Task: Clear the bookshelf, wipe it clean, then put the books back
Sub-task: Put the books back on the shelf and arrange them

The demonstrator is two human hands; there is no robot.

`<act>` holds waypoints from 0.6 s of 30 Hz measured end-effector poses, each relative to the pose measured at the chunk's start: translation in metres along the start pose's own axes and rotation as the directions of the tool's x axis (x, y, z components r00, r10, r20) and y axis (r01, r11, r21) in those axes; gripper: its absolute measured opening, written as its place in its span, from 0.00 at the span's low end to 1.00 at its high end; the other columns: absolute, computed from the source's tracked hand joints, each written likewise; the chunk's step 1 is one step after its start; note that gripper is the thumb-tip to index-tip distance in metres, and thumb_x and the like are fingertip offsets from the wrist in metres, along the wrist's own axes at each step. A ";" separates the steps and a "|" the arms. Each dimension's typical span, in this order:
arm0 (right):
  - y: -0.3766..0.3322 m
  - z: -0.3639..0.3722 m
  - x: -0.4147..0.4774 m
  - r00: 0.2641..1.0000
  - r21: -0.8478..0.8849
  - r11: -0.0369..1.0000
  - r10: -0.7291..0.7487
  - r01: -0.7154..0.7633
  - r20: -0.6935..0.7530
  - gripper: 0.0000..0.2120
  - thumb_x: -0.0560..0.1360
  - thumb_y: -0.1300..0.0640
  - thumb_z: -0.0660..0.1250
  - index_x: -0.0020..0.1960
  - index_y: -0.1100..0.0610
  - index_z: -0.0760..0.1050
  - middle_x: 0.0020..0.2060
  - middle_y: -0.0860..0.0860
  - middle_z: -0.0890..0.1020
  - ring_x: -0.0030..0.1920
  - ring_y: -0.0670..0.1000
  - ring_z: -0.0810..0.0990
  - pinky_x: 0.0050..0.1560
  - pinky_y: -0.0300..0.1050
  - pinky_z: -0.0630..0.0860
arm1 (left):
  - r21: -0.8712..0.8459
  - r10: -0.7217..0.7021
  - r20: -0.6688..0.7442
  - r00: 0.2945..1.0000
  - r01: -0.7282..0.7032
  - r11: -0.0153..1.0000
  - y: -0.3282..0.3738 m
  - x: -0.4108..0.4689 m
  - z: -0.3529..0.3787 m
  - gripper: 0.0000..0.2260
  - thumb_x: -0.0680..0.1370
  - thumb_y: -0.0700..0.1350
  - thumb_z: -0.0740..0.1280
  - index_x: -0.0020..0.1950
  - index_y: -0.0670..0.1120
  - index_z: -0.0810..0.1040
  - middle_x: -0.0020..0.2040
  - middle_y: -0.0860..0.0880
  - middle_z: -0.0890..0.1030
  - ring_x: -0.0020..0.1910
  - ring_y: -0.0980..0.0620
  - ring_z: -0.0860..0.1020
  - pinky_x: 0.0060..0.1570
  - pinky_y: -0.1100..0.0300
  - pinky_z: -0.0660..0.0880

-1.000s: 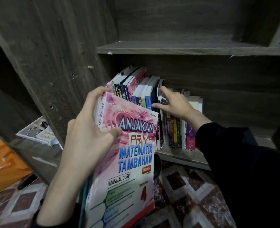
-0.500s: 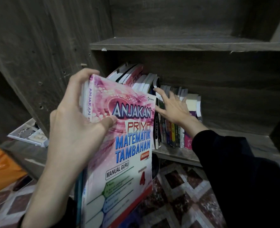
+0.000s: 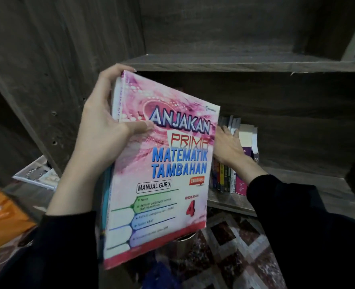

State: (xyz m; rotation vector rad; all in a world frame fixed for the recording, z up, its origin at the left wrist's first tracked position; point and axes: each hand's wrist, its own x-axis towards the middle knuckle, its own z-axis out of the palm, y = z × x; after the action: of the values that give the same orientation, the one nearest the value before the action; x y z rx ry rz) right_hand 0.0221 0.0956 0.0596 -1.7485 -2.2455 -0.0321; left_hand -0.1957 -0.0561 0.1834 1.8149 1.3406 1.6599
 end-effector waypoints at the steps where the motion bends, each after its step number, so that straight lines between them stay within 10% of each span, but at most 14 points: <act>1: 0.001 0.001 0.001 1.000 -0.022 1.000 -0.002 0.002 -0.001 0.32 0.78 0.37 0.55 0.75 0.55 0.56 0.71 0.59 0.67 0.73 0.61 0.60 0.71 0.71 0.52 | -0.008 -0.008 0.014 1.000 0.009 1.000 -0.004 0.003 0.000 0.35 0.62 0.28 0.76 0.59 0.58 0.70 0.52 0.56 0.79 0.51 0.54 0.81 0.50 0.49 0.80; 8: 0.000 0.001 -0.003 0.998 0.044 0.999 -0.011 0.014 -0.059 0.36 0.77 0.31 0.48 0.77 0.50 0.46 0.69 0.59 0.69 0.71 0.59 0.64 0.71 0.69 0.54 | 0.130 -0.020 -0.004 1.000 0.020 0.991 -0.036 -0.004 0.006 0.45 0.67 0.31 0.73 0.70 0.71 0.62 0.65 0.69 0.70 0.47 0.50 0.80 0.57 0.51 0.77; 12: 0.001 0.003 -0.001 0.998 0.027 1.000 -0.008 0.010 -0.063 0.37 0.76 0.31 0.48 0.76 0.52 0.47 0.70 0.59 0.69 0.71 0.58 0.65 0.70 0.69 0.55 | 0.264 0.055 -0.025 0.998 -0.047 0.963 -0.049 -0.012 0.009 0.40 0.70 0.33 0.71 0.72 0.66 0.63 0.45 0.79 0.74 0.31 0.58 0.70 0.43 0.64 0.74; 18: 0.003 0.004 -0.002 0.997 0.054 0.998 -0.016 0.020 -0.074 0.34 0.77 0.32 0.49 0.77 0.46 0.44 0.68 0.59 0.71 0.70 0.59 0.66 0.70 0.70 0.54 | 0.360 0.093 -0.091 0.991 -0.055 0.931 -0.041 -0.020 0.016 0.37 0.69 0.31 0.68 0.70 0.61 0.66 0.44 0.73 0.76 0.25 0.53 0.71 0.32 0.66 0.72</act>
State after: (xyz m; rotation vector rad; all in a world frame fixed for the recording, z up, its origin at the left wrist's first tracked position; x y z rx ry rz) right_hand 0.0243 0.0956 0.0555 -1.6710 -2.1895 -0.0372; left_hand -0.1950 -0.0460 0.1358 2.0190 1.7363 1.6550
